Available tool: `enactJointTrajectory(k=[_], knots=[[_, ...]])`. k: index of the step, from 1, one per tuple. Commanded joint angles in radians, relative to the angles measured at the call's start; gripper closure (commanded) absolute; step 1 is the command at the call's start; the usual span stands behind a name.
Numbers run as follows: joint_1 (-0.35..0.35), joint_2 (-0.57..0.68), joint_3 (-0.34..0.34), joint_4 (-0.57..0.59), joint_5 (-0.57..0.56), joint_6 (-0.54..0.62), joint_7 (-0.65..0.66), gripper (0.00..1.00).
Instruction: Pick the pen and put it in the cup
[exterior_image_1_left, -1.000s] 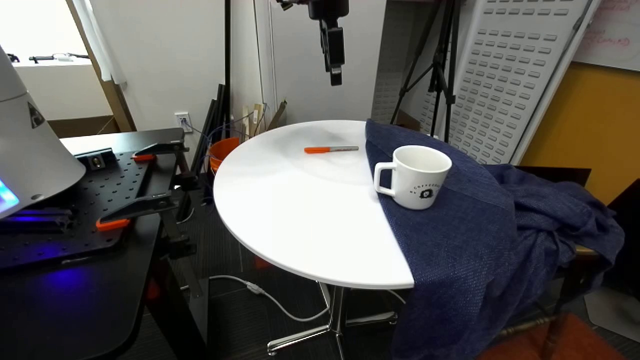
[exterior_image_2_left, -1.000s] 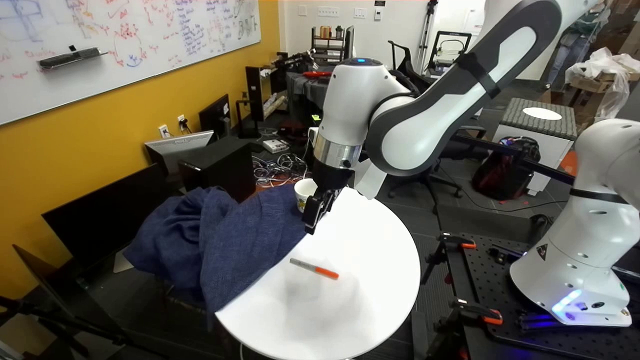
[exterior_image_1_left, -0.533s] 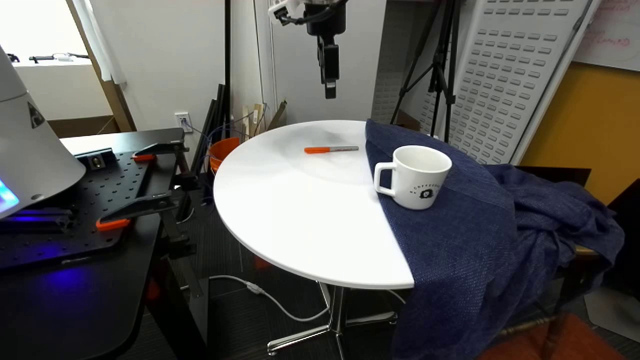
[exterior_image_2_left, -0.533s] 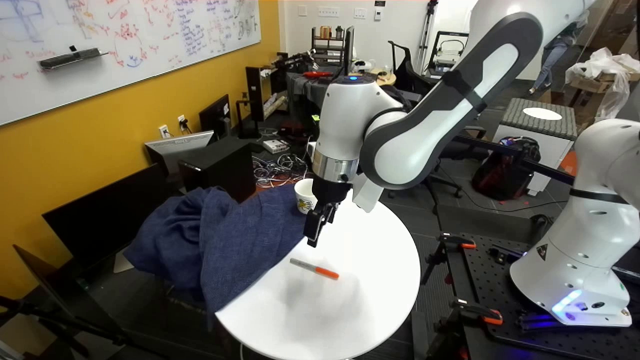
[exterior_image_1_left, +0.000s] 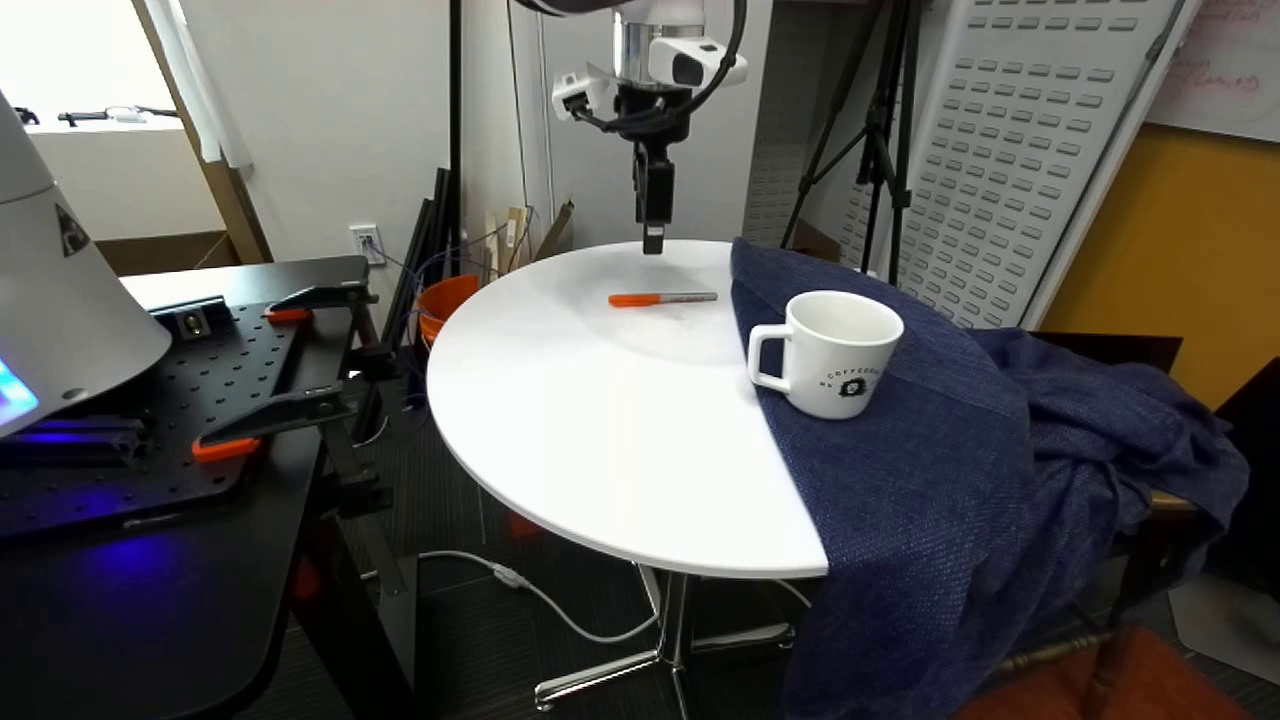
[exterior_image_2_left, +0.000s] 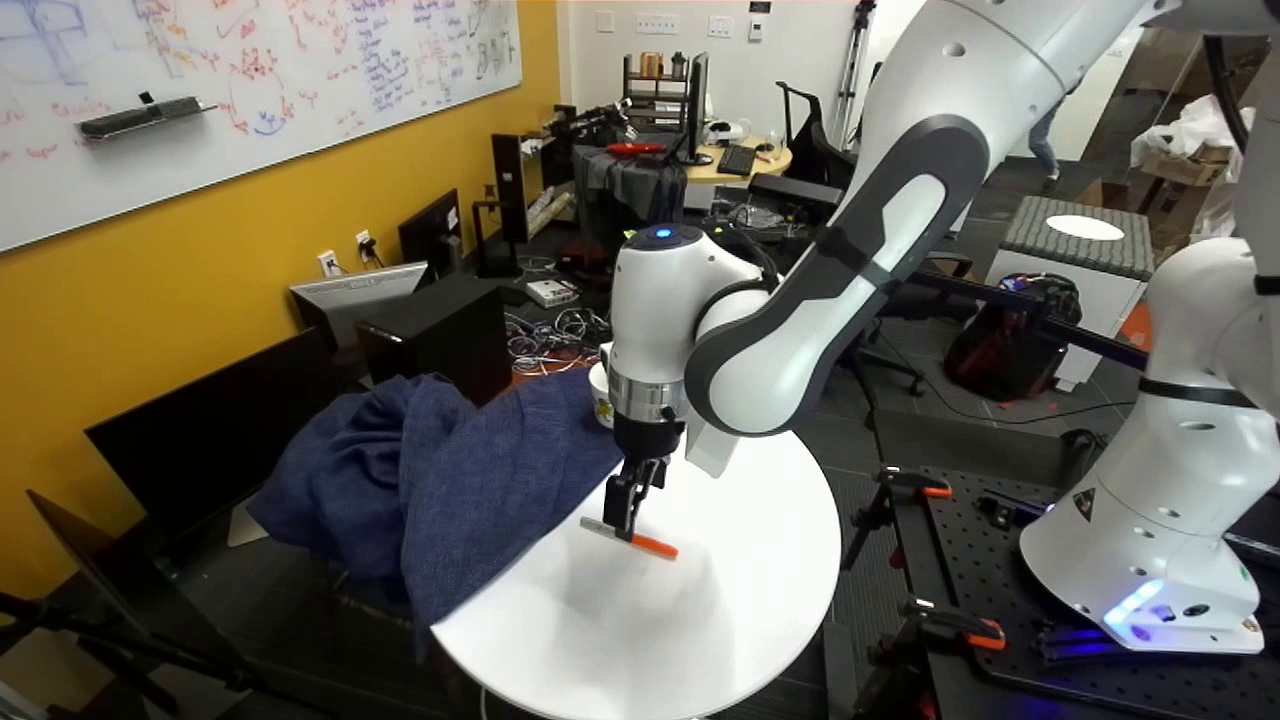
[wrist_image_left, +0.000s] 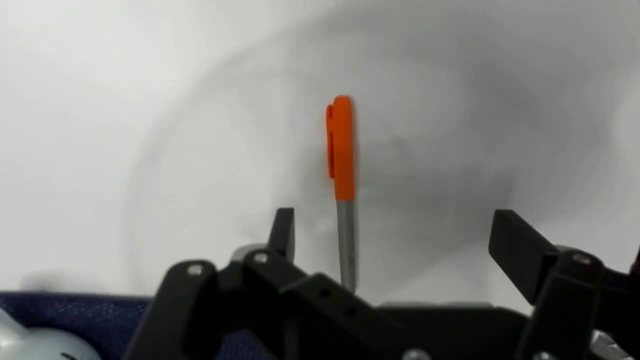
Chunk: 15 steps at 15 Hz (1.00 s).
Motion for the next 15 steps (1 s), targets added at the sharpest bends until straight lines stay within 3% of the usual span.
enactJointTrajectory(k=[1,11,14,15], knots=[[0.04,0.084,-0.045,0.089,-0.026,-0.053,0.067,0.0],[0.043,0.222,-0.053,0.221,-0.005,-0.114,0.065,0.0],[0.043,0.241,-0.053,0.241,-0.005,-0.124,0.062,0.31],[0.042,0.247,-0.053,0.247,-0.005,-0.128,0.061,0.37]])
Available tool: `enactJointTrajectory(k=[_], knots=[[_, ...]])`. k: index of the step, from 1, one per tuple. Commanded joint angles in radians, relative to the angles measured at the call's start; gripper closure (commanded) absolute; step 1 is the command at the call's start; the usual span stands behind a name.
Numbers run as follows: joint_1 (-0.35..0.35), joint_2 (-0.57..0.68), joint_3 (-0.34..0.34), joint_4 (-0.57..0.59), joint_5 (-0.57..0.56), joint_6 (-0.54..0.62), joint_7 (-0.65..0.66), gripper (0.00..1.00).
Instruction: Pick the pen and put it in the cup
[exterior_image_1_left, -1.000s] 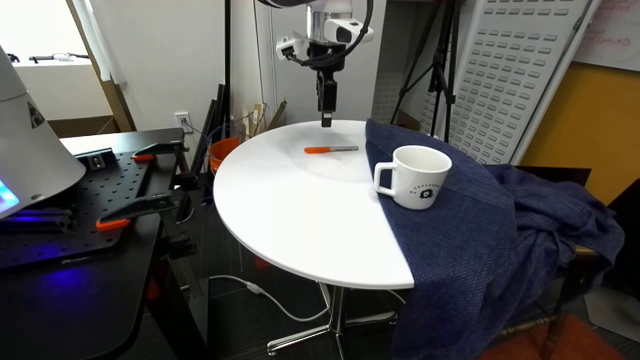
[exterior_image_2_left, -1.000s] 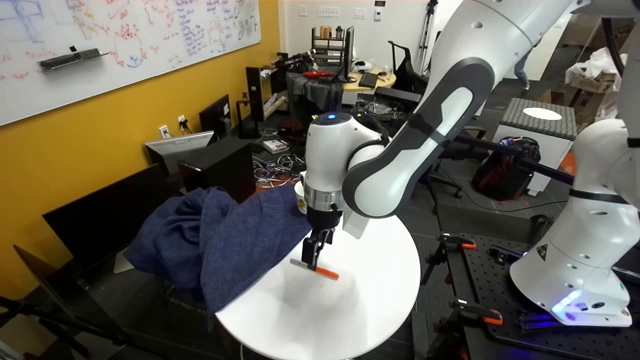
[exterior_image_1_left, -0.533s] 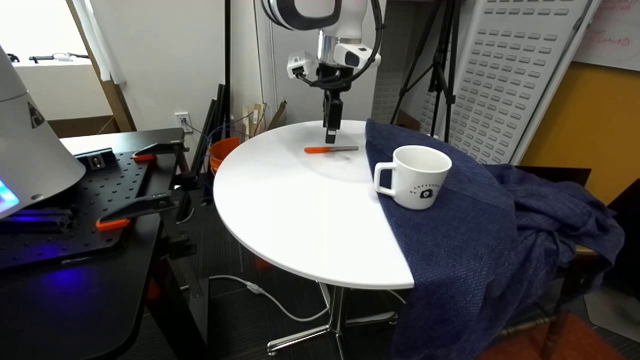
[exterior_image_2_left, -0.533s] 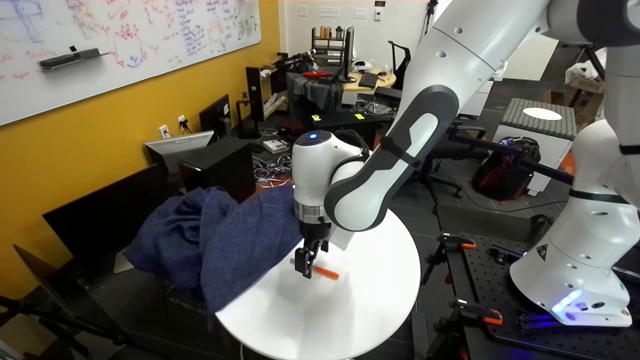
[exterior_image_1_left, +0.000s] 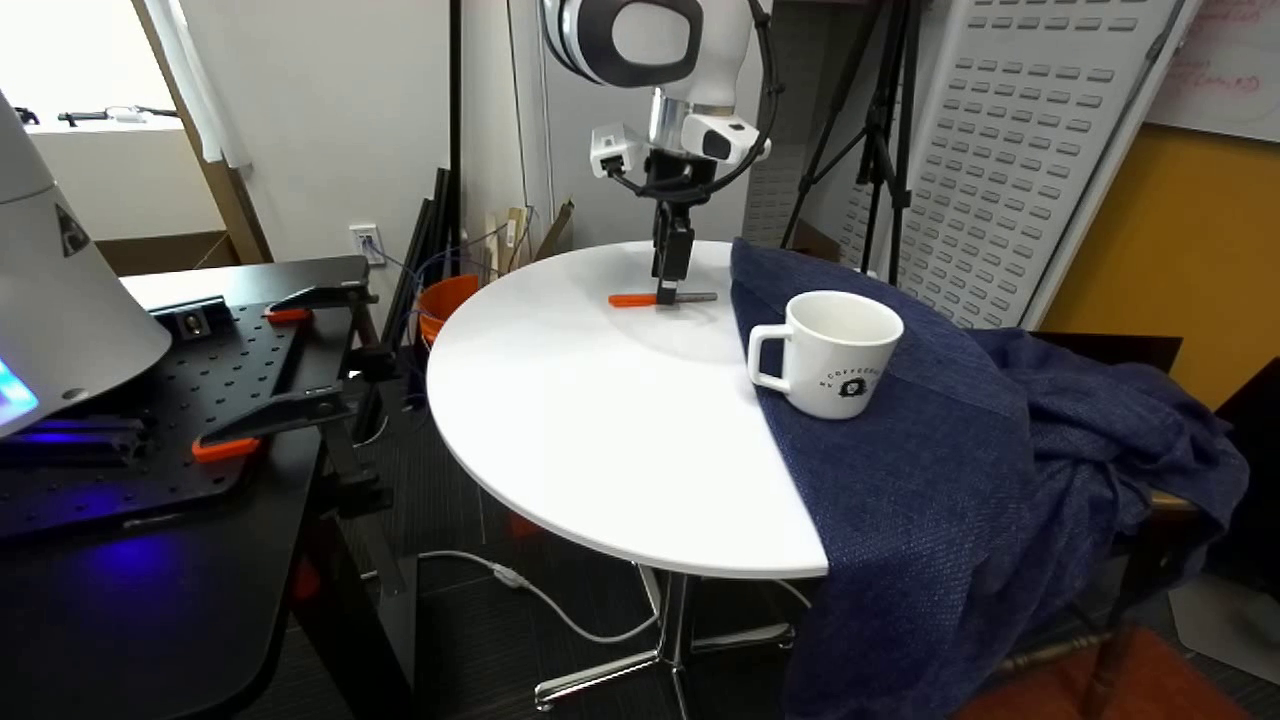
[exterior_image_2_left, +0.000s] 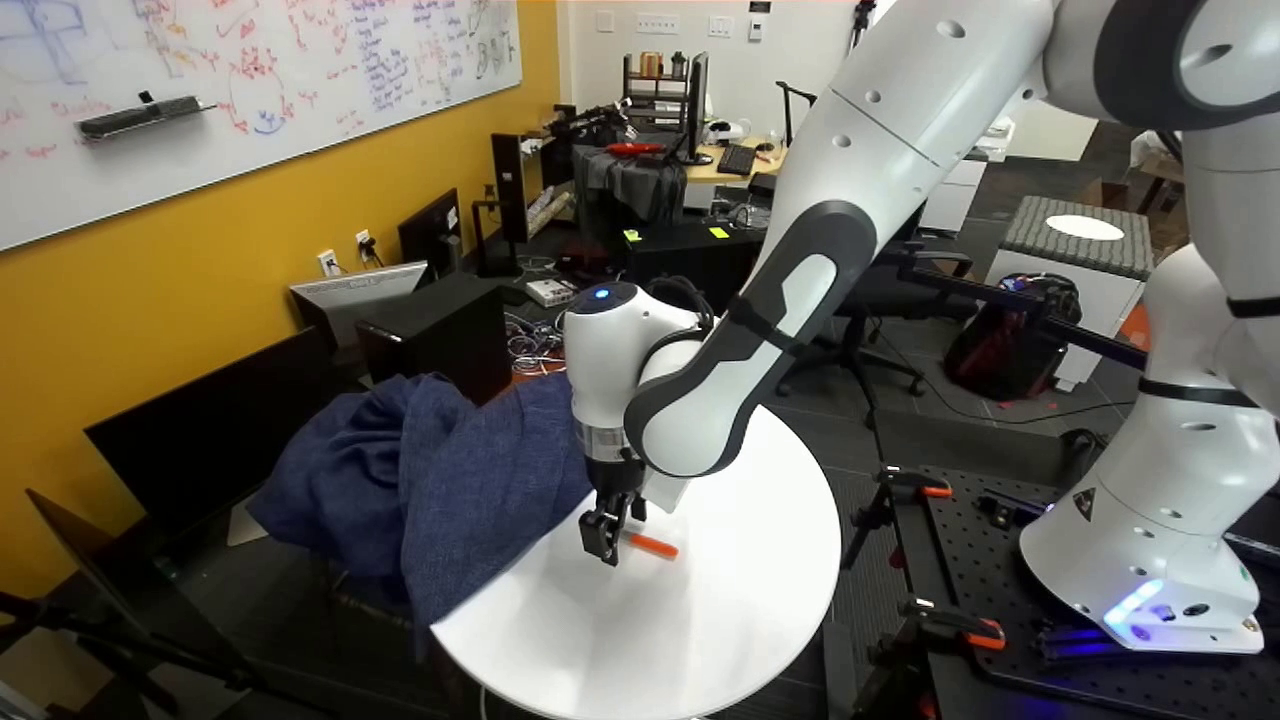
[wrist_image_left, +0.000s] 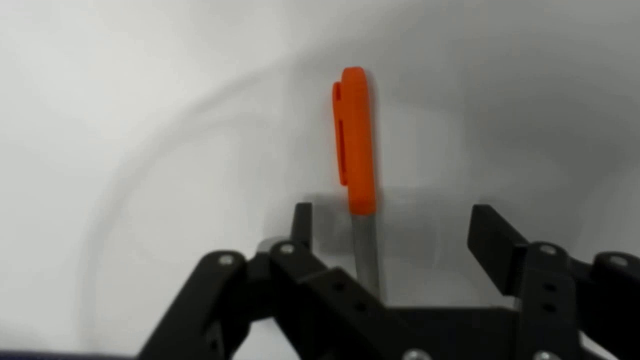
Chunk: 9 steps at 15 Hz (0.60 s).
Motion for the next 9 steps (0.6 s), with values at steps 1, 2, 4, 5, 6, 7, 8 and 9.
enactJointTrajectory(k=[1,2,4,5,6,7,8,9], knots=[[0.013,0.025,-0.015,0.05,0.001,-0.052,0.017,0.39],[0.013,0.027,-0.015,0.054,0.002,-0.056,0.017,0.41],[0.013,0.034,-0.016,0.063,0.002,-0.062,0.017,0.42],[0.014,0.035,-0.017,0.066,0.001,-0.064,0.019,0.58],[0.013,0.036,-0.016,0.069,0.002,-0.065,0.018,0.67],[0.014,0.037,-0.018,0.071,0.001,-0.066,0.019,0.69],[0.015,0.036,-0.02,0.072,0.0,-0.067,0.02,0.77],[0.015,0.033,-0.021,0.073,0.0,-0.069,0.021,0.84]])
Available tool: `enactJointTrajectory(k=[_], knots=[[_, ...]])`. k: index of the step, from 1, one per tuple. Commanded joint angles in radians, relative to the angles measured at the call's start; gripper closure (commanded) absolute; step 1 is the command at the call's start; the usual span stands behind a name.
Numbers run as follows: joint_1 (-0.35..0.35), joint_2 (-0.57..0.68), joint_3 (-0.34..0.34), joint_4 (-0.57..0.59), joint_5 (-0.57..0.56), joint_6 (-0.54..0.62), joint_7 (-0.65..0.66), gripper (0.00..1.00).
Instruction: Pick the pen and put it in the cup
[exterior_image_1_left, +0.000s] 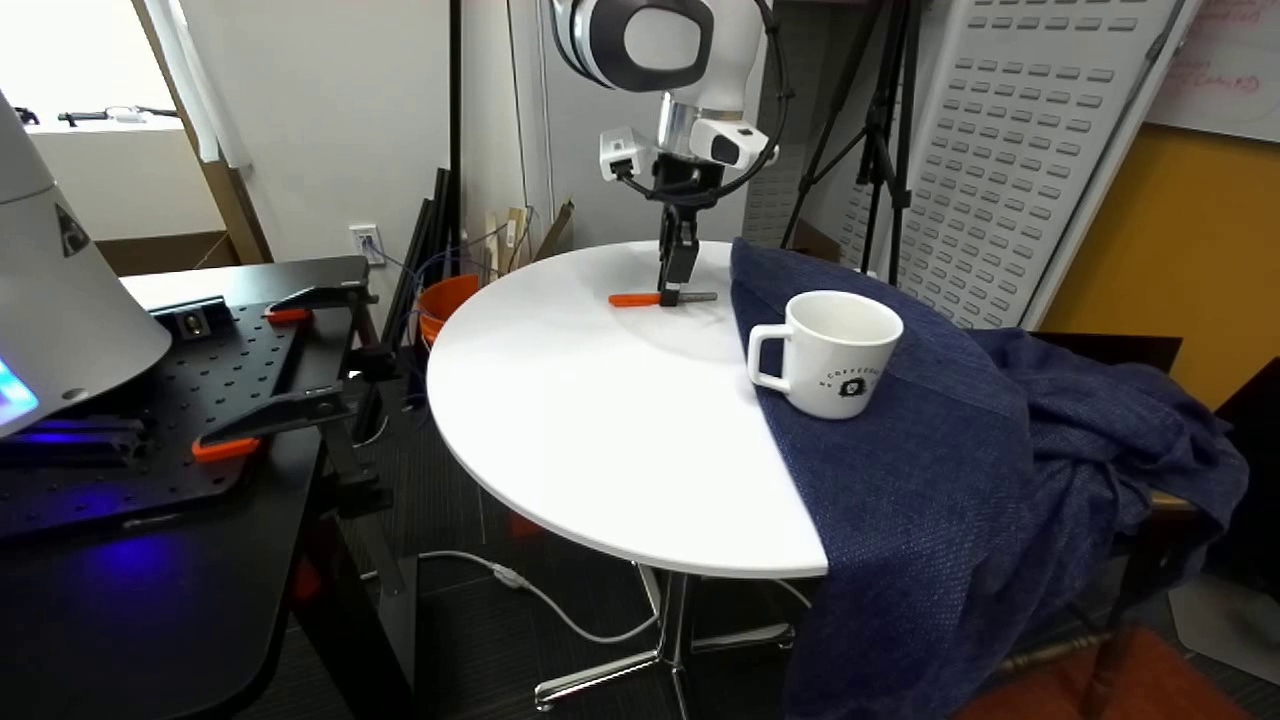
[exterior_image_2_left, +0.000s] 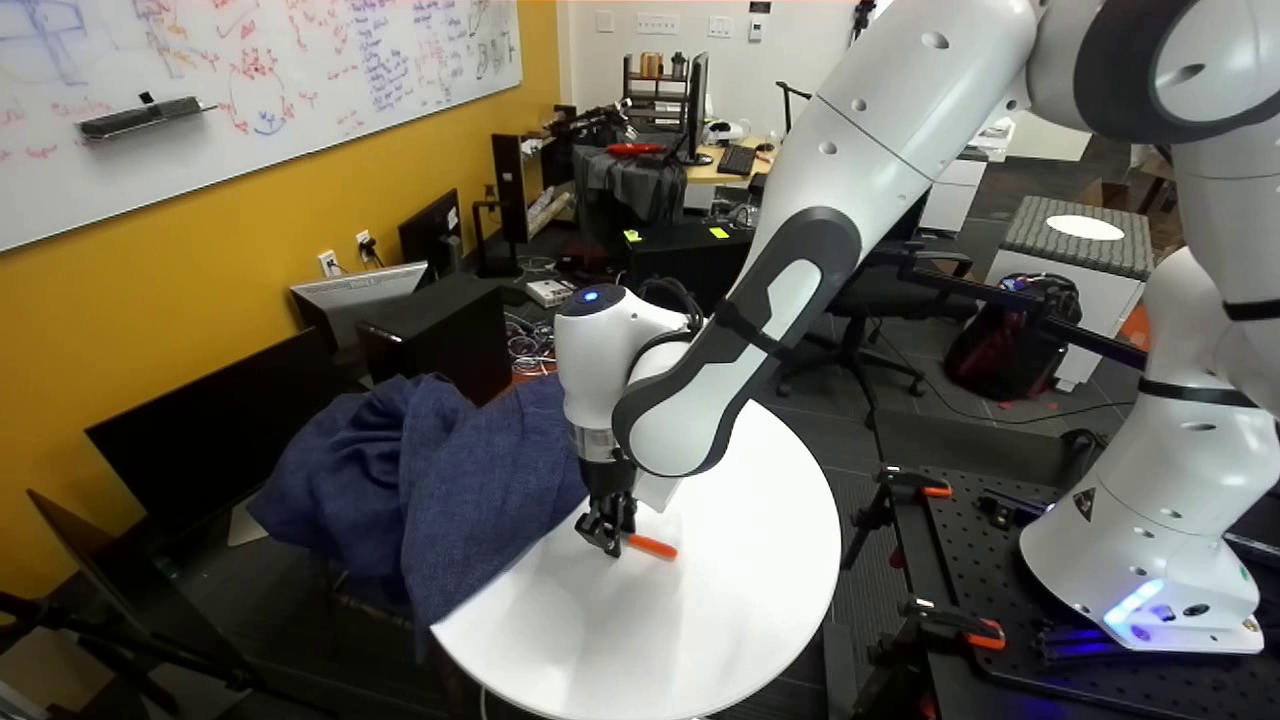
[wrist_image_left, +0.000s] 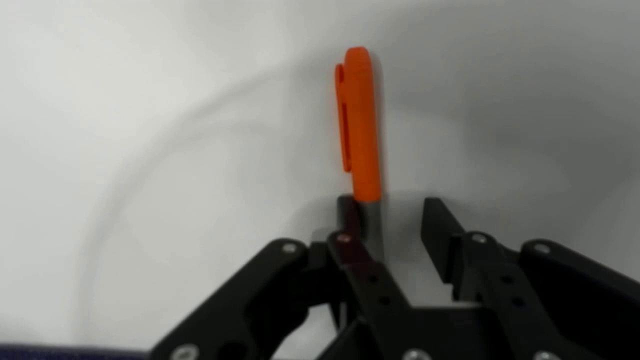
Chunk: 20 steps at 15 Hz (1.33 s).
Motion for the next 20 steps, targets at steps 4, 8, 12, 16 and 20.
enactJointTrajectory(k=[4,8,12,16,20], knots=[[0.019,-0.005,-0.022,0.022,-0.005,-0.036,0.027,0.99],[0.044,-0.031,-0.052,-0.001,-0.028,-0.03,0.057,0.97],[0.105,-0.098,-0.117,-0.061,-0.095,0.004,0.135,0.97],[0.168,-0.181,-0.176,-0.119,-0.202,0.008,0.222,0.97],[0.238,-0.268,-0.241,-0.172,-0.379,0.0,0.361,0.97]])
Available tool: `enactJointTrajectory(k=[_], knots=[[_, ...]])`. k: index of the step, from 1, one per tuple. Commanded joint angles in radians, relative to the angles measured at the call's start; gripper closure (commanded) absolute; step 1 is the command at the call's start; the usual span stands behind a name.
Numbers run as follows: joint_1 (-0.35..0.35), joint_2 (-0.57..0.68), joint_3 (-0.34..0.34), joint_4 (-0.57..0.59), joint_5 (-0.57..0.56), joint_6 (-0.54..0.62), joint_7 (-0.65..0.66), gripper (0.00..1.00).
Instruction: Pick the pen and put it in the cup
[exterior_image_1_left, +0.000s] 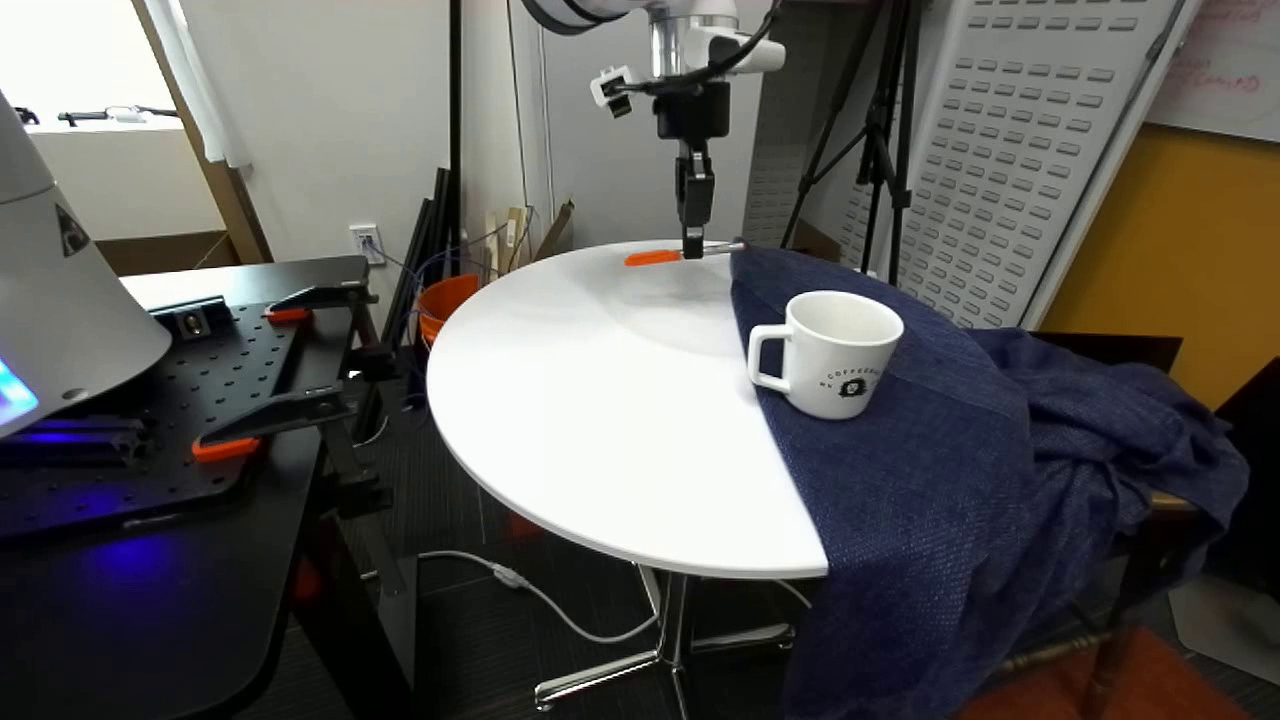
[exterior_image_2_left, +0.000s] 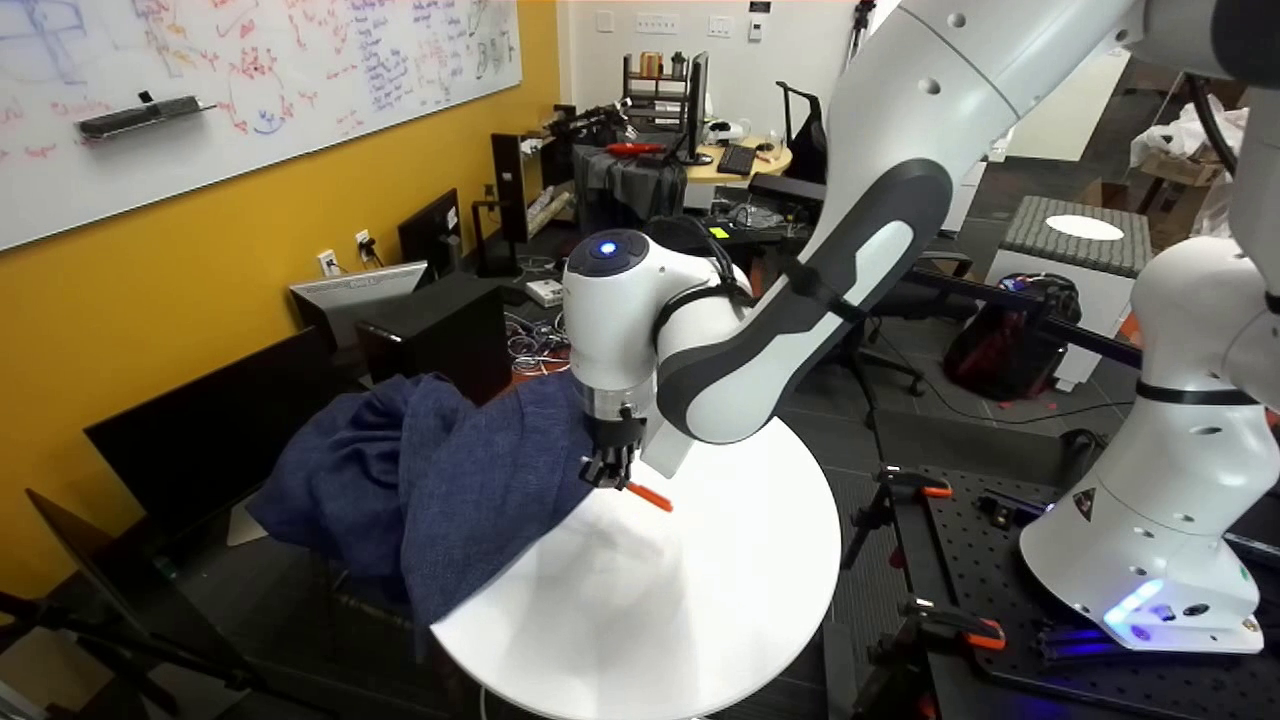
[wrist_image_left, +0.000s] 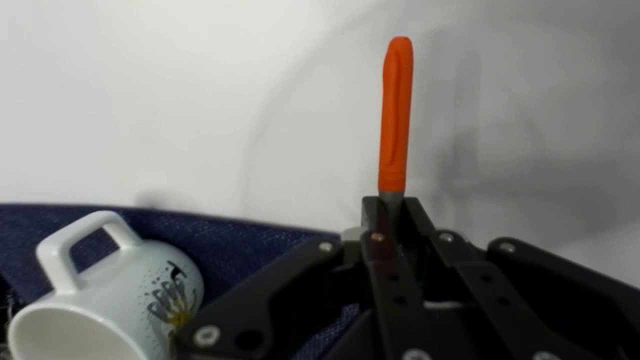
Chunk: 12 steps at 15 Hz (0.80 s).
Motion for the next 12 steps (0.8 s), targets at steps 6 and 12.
enactJointTrajectory(k=[6,12], knots=[[0.103,-0.219,-0.074,-0.1,-0.521,-0.082,0.422,0.97],[0.0,-0.311,0.04,-0.098,-0.758,-0.235,0.594,0.97]])
